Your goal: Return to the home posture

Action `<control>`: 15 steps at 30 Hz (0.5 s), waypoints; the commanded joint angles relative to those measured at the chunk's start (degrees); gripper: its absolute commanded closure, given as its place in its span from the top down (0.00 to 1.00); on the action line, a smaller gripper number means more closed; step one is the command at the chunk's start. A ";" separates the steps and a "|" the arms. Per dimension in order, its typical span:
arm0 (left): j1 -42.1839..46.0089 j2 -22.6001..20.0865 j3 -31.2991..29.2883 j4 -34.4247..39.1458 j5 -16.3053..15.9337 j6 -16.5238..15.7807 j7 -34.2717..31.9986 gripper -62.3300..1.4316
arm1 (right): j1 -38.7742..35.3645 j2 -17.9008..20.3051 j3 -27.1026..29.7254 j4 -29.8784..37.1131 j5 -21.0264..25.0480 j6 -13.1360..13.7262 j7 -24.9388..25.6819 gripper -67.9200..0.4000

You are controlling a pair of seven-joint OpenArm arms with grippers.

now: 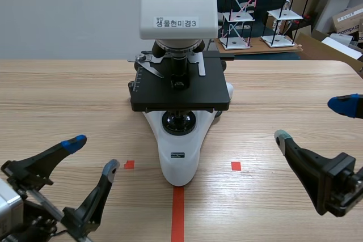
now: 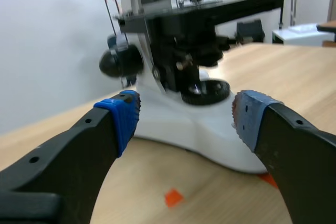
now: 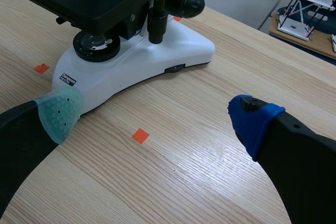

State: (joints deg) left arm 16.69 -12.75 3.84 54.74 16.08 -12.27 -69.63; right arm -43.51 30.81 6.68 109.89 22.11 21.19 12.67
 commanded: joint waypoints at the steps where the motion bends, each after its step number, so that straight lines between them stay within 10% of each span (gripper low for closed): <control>1: 2.97 -0.35 -2.21 5.11 -0.42 -1.03 3.52 0.67 | 0.50 0.00 0.44 0.55 0.39 -0.24 0.48 0.89; 15: 23.37 -0.50 -13.62 41.44 -2.14 -5.97 29.14 0.85 | 0.50 0.00 0.44 0.55 0.39 -0.24 0.48 0.89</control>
State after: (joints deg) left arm 39.86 -13.19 -9.72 97.03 14.44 -18.26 -39.97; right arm -43.51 30.81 6.68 109.89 22.11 21.19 12.58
